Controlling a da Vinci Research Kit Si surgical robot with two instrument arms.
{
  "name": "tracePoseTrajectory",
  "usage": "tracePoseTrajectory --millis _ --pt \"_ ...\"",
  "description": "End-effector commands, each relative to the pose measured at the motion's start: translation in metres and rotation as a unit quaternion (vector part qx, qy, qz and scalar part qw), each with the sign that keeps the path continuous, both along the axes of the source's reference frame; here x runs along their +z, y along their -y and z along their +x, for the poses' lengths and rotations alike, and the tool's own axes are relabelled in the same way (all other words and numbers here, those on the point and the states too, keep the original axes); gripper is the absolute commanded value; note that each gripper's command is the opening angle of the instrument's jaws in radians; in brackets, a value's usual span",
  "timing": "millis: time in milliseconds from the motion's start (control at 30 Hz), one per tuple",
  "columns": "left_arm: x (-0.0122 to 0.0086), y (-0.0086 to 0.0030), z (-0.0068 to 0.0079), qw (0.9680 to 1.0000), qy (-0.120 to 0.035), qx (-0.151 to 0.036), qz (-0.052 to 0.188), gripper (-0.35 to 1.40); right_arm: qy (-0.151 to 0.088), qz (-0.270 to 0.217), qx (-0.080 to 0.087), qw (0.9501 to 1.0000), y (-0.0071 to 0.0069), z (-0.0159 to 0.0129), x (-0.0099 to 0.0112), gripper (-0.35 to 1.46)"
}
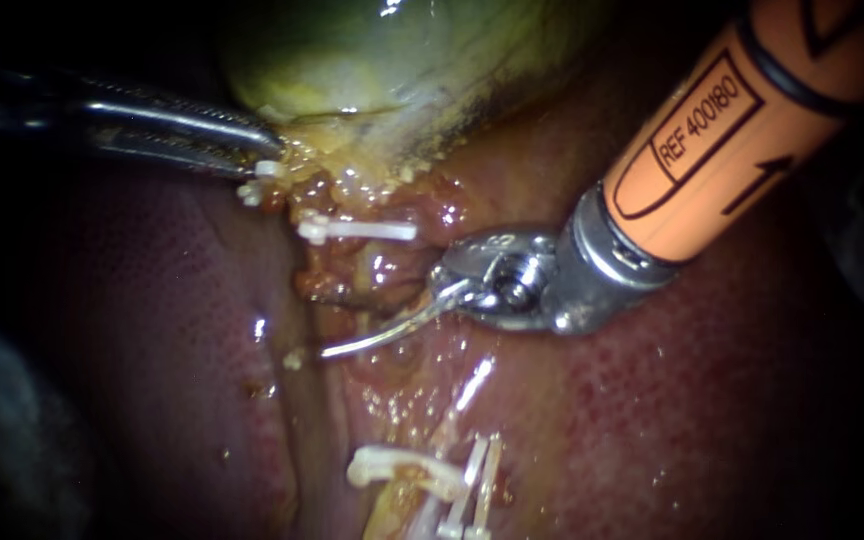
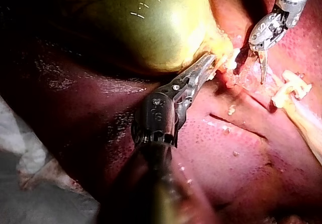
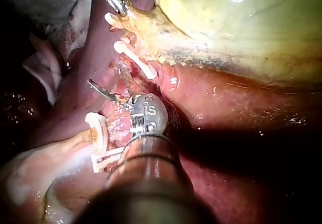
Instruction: Go back from the cut right tube
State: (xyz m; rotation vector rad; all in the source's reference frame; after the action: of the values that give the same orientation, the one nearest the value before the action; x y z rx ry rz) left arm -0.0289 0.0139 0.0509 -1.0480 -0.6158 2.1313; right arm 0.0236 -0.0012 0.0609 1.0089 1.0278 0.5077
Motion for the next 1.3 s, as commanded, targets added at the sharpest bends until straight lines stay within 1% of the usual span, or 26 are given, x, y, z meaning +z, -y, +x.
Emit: tracePoseTrajectory --millis 33,167,267,300,333,367,400,433,467,500,533,633,667,700,767,833,867,900,933,967,1033,1100,1200,1300 --pt "0.0 0.0 0.0 1.0 0.0 0.0 0.0 -0.35 0.0 0.0 0.0 1.0 0.0 0.0 0.0 1.21" --pt "0.0 0.0 0.0 1.0 -0.001 -0.001 -0.001 -0.35 0.0 0.0 0.0 1.0 0.0 0.0 0.0 1.25" --pt "0.0001 0.0 0.0 1.0 -0.001 -0.001 -0.001 -0.35 0.0 -0.001 0.0 1.0 0.0003 -0.0005 -0.0003 1.26" --pt "0.0001 0.0 0.0001 1.0 -0.001 -0.001 -0.001 -0.35 0.002 -0.003 0.004 1.0 0.0004 -0.0007 -0.0004 1.26" --pt "0.0001 -0.0001 0.0001 1.0 -0.001 -0.001 -0.001 -0.35 0.006 -0.007 0.012 0.9999 0.0006 -0.0011 -0.0006 1.28" --pt "0.0002 -0.0001 0.0001 1.0 0.0 0.0 -0.001 -0.35 0.015 -0.014 0.024 0.9995 0.0008 -0.0015 -0.0008 1.31" --pt "0.0002 -0.0001 0.0002 1.0 0.0 0.0 -0.001 -0.35 0.024 -0.034 0.04 0.9983 0.0011 -0.002 -0.0011 1.36" --pt "0.0003 -0.0001 0.0002 1.0 0.0 0.0 -0.001 -0.35 0.031 -0.057 0.05 0.9967 0.0013 -0.0024 -0.0014 1.4" --pt "0.0003 -0.0001 0.0002 1.0 0.0 0.0 -0.001 -0.35 0.04 -0.08 0.061 0.9941 0.0016 -0.0028 -0.0016 1.43" --pt "0.0004 -0.0001 0.0003 1.0 0.0 0.0 -0.001 -0.35 0.052 -0.118 0.07 0.9892 0.0019 -0.0034 -0.0019 1.43" --pt "0.0004 -0.0001 0.0003 1.0 -0.001 -0.001 -0.002 -0.35 0.064 -0.146 0.076 0.9843 0.002 -0.0039 -0.0021 1.43" --pt "0.0006 -0.0002 0.0004 1.0 -0.001 -0.001 -0.002 -0.35 0.089 -0.217 0.061 0.9701 0.0023 -0.0054 -0.0027 1.45" --pt "0.0006 -0.0003 0.0005 1.0 -0.001 -0.001 -0.002 -0.35 0.097 -0.234 0.054 0.9658 0.0023 -0.0059 -0.0028 1.45" --pt "0.0007 -0.0003 0.0005 1.0 -0.002 -0.002 -0.003 -0.35 0.106 -0.256 0.045 0.9599 0.0022 -0.0065 -0.0029 1.45" --pt "0.0008 -0.0003 0.0005 1.0 -0.002 -0.001 -0.003 -0.35 0.119 -0.281 0.034 0.9516 0.0021 -0.0076 -0.003 1.45" --pt "0.0008 -0.0003 0.0006 1.0 -0.002 -0.001 -0.003 -0.35 0.13 -0.312 0.022 0.9409 0.002 -0.0089 -0.0031 1.45" --pt "0.0008 -0.0003 0.0006 1.0 -0.002 -0.001 -0.003 -0.35 0.134 -0.323 0.019 0.9366 0.0019 -0.0095 -0.0032 1.45" --pt "0.0008 -0.0003 0.0006 1.0 -0.002 -0.001 -0.003 -0.35 0.137 -0.332 0.019 0.9332 0.0018 -0.0101 -0.0033 1.45" --pt "0.0009 -0.0004 0.0007 1.0 -0.002 -0.001 -0.003 -0.35 0.141 -0.344 0.017 0.928 0.0017 -0.011 -0.0034 1.45" --pt "0.0009 -0.0004 0.0007 1.0 -0.003 -0.002 -0.004 -0.35 0.144 -0.352 0.016 0.9246 0.0015 -0.0116 -0.0035 1.45" --pt "0.0009 -0.0004 0.0007 1.0 -0.003 -0.002 -0.004 -0.35 0.152 -0.361 0.018 0.9199 0.0011 -0.0128 -0.0038 1.45" --pt "0.0009 -0.0003 0.0007 1.0 -0.003 -0.002 -0.004 -0.35 0.158 -0.367 0.018 0.9166 0.0007 -0.0138 -0.004 1.45" --pt "0.0011 -0.0003 0.0006 1.0 -0.003 -0.002 -0.004 -0.35 0.164 -0.366 0.019 0.9159 0.0003 -0.0149 -0.0043 1.45" --pt "0.0014 -0.0002 0.0005 1.0 -0.003 -0.003 -0.005 -0.35 0.164 -0.365 0.016 0.9161 0.0003 -0.0151 -0.0043 1.45"
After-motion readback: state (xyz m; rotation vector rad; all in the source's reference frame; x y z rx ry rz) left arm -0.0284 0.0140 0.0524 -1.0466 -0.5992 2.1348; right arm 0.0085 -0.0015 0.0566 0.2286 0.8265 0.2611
